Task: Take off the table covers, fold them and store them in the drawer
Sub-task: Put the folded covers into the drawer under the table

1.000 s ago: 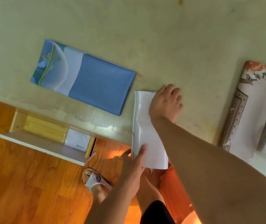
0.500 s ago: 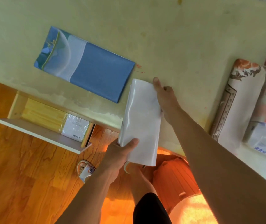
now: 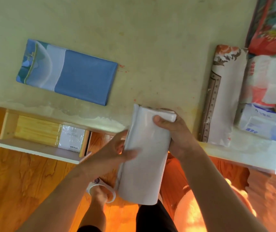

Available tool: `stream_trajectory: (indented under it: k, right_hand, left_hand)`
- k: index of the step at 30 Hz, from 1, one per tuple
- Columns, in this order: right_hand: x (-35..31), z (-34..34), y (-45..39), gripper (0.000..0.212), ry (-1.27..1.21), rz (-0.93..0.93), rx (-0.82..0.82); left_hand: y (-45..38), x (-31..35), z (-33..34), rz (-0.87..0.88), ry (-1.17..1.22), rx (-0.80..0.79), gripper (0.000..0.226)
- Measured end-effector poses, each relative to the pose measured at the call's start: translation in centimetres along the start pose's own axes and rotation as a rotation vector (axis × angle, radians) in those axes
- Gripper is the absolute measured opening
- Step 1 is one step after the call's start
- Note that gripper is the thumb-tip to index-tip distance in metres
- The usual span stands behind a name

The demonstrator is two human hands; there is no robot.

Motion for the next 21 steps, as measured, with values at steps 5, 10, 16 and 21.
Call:
stream_trajectory:
  k: [5, 10, 16, 21]
  right_hand:
    - [-2.5, -0.9, 1.9, 0.033, 0.124, -0.049, 0.040]
    - [-6.1, -6.9, 0.4, 0.048, 0.783, -0.328, 0.341]
    - [-8.4, -14.8, -1.1, 0.058, 1.459, -0.228, 0.874]
    - [-10.8, -15.4, -3.3, 0.070, 1.464, -0.113, 0.919]
  left_hand:
    - [-2.3, 4.9, 3.4, 0.072, 0.090, 0.027, 0.044]
    - [-2.9, 2.3, 3.6, 0.012, 0.177, 0.250, 0.038]
    - [-0.7, -0.8, 0.3, -0.053, 0.286, 0.530, 0.033]
    - [1.0, -3.3, -2.4, -0.136, 0.402, 0.581, 0.044]
Point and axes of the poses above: each hand's wrist, its own y-axis away from the middle knuckle, its own z-axis out of the palm, x = y × z, the point moved 10 cm from there along -y, towards the middle knuckle, and after that the axes turned 9 degrees about -y, right-handed, at the moved point
